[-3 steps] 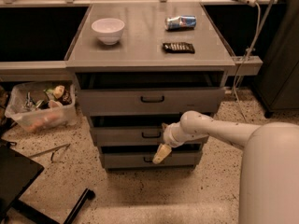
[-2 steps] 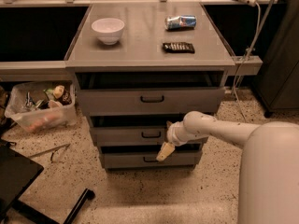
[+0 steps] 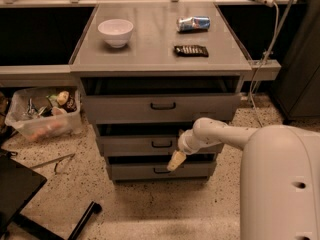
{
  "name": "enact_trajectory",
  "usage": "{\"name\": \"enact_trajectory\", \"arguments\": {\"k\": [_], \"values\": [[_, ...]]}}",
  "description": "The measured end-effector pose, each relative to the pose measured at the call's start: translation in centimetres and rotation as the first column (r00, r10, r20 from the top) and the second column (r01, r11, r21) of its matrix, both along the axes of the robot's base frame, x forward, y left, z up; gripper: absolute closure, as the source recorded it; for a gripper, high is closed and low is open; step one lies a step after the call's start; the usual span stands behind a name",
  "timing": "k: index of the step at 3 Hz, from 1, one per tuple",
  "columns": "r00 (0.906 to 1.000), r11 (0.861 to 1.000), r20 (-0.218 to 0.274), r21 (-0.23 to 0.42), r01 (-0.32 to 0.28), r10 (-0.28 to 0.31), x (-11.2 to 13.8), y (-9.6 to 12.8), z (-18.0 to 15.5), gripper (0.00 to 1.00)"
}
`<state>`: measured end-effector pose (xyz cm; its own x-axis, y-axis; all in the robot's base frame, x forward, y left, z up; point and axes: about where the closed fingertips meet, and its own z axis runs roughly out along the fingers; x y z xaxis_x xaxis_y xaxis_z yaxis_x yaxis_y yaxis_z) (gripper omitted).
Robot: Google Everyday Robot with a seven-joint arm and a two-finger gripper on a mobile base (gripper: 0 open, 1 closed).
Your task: Open middle drawer
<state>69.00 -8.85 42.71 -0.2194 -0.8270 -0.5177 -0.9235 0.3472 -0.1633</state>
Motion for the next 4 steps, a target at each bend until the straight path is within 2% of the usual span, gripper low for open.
{"name": "enact_trajectory", "arguments": {"k": [1,2,3,4], "values": [[0.9964,1.0,-0.085,-0.002,-0.006,0.006,0.39,0.17,-1.55,0.0],[0.9964,1.0,-0.085,-0.002,-0.006,0.006,0.39,0.17,-1.21,0.0],[0.9921,1.0,-0.124,0.006,-0.016,0.017,-0.04,0.28,-1.27,0.0],[0.9921,1.0,-0.124,0.006,-0.016,0.017,-0.05,0.28,-0.95,0.0]]}}
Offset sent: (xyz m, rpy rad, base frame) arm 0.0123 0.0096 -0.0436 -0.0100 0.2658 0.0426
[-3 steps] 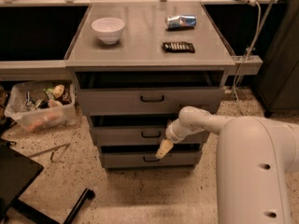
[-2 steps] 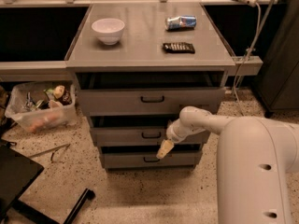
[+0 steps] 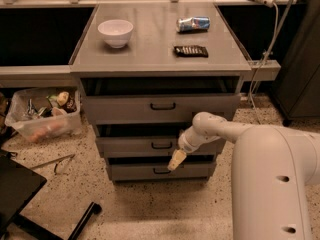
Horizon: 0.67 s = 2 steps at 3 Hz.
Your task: Open middle drawer
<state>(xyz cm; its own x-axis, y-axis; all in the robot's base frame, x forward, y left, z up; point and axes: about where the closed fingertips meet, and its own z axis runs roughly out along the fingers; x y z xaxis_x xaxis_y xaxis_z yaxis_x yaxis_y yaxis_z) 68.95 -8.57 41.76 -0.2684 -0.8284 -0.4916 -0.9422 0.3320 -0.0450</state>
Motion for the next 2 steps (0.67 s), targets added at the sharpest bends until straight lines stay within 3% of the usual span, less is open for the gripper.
{"name": "enact_trajectory", "arguments": {"k": [1,2], "values": [[0.9995,1.0,-0.031,0.018,-0.004,0.005,-1.34,-0.14,0.31,0.0],[0.9995,1.0,-0.031,0.018,-0.004,0.005,-1.34,-0.13,0.31,0.0]]}}
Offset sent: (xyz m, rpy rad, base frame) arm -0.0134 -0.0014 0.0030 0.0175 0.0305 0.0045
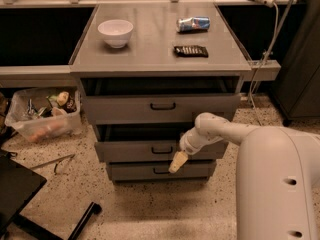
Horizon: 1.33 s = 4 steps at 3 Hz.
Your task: Open middle drawer
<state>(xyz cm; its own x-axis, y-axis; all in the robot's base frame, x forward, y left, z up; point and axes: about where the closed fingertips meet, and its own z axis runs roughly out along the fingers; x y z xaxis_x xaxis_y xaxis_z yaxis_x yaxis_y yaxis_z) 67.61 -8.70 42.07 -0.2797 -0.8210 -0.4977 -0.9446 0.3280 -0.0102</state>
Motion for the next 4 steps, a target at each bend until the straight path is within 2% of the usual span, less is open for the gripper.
{"name": "enact_trajectory", "arguments": {"k": [2,3,4], "values": [[0.9979,0.999,-0.054,0.009,-0.035,0.035,-0.5,0.9,-0.5,0.0],[0.9933,0.998,-0.103,0.024,-0.051,0.053,-3.5,0.3,0.8,0.0],[0.9811,0.997,-0.178,0.041,-0.069,0.075,-10.3,-0.1,4.3,0.0]]}}
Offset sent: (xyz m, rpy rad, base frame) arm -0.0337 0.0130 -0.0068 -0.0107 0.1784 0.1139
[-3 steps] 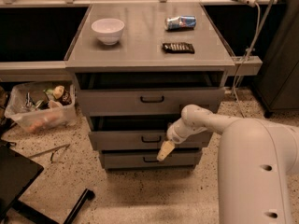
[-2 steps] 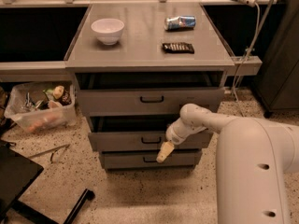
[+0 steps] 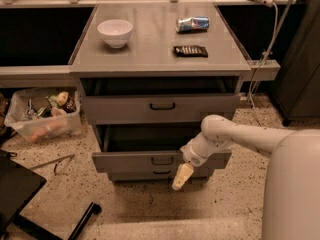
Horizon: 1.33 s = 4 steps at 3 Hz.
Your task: Open middle drawer
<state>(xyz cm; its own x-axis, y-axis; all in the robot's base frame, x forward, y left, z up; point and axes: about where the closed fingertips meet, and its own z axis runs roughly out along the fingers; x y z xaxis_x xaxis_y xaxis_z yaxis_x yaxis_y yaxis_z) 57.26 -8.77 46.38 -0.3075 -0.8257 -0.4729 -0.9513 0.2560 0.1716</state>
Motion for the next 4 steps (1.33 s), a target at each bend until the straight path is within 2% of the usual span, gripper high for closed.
{"name": "enact_trajectory", "arguments": {"k": [1,2,3,4], "values": [[1.0,1.0,0.0,0.0,0.0,0.0,0.0,0.0,0.0,0.0],[0.9971,0.999,0.066,-0.013,-0.037,0.038,1.5,1.5,0.2,0.0],[0.991,0.996,0.097,-0.022,-0.09,0.092,3.0,3.3,-0.5,0.0],[0.9897,0.992,0.065,-0.025,-0.127,0.128,3.2,4.2,-2.1,0.0]]}}
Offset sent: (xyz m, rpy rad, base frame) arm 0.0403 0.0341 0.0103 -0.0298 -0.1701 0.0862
